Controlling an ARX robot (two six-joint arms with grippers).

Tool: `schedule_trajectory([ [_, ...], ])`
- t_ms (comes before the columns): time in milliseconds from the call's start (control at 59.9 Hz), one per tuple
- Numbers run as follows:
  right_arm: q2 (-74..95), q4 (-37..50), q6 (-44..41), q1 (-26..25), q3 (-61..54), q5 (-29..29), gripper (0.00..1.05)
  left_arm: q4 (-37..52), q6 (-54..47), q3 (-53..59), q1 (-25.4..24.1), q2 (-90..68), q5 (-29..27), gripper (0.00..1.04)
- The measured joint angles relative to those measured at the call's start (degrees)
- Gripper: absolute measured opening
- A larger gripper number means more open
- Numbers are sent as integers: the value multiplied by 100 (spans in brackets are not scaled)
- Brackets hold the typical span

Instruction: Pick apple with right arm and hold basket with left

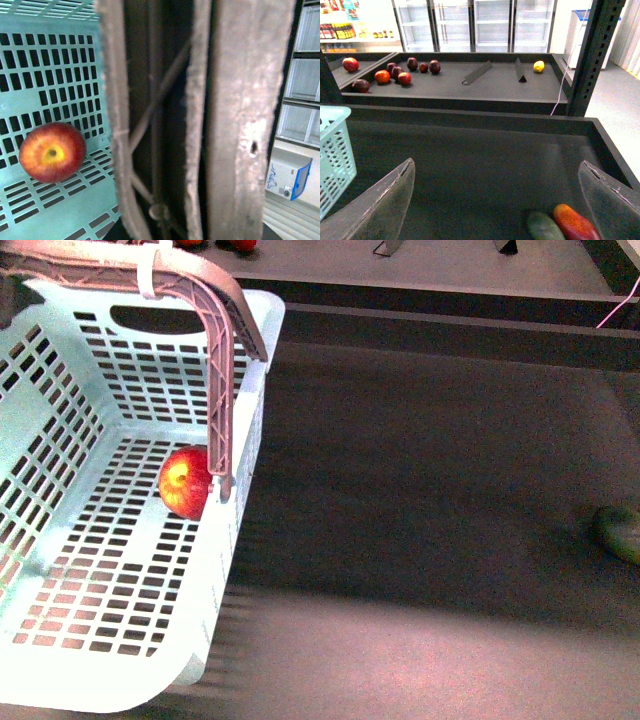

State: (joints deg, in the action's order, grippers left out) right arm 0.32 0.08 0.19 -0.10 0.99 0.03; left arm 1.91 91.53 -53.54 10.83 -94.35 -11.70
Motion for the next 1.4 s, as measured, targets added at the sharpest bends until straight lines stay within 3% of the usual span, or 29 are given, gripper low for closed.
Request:
schedule_trajectory([
  [601,0,0,-2,0,0,0,96,621,-13,575,-199,-501,415,15],
  [768,0,0,-2,0,0,0,96,636,-4,752,-181,-452,590,40],
  [1035,0,0,-2,0,0,-2,96,87,-37,761,70,358,535,98],
  [1403,0,0,0,0,0,0,96,-804,52,960,529,2024,-28,98],
])
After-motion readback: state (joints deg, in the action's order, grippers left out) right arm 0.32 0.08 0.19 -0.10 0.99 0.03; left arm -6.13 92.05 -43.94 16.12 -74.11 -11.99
